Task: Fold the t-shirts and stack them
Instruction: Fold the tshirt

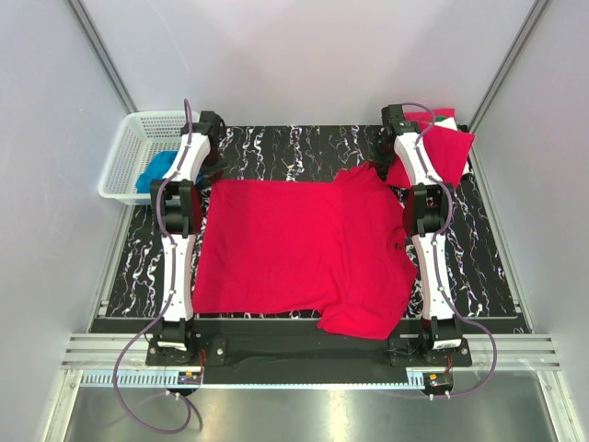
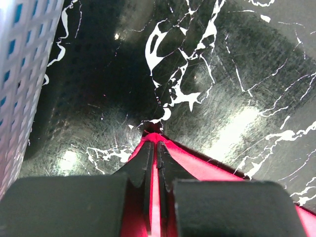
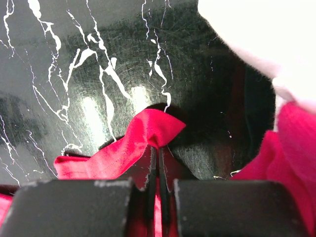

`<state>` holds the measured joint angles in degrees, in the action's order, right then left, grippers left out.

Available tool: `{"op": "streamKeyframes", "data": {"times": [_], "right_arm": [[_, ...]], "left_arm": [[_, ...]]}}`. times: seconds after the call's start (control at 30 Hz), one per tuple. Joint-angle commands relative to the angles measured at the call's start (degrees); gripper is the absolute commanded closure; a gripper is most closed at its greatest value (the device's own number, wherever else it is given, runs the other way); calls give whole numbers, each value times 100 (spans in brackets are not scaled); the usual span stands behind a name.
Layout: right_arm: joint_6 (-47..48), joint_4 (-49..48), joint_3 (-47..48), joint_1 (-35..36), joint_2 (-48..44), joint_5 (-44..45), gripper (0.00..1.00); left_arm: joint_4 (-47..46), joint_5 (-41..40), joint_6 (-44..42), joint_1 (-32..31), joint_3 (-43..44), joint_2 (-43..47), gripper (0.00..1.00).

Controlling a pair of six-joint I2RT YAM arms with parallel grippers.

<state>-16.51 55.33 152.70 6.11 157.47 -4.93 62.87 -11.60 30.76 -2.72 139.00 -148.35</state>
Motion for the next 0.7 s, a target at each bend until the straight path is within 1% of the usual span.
{"op": "streamKeyframes", "data": {"times": [0.0,0.27,0.57,0.67], "right_arm": [[25,48,-4,40,-357,308,100],[52,66,5,48,-559,466,100],[96,-14,-197,48,-867,405,100],[113,-14,-206,40,-963,361,100]], "left_arm": [[-266,166,-167,61,-127,281,98],[-389,368,-457,61,-373,526,100],[-670,992,-896,61,-1006,984,100],[-706,1028,-984,61,-1173,1115,100]]}}
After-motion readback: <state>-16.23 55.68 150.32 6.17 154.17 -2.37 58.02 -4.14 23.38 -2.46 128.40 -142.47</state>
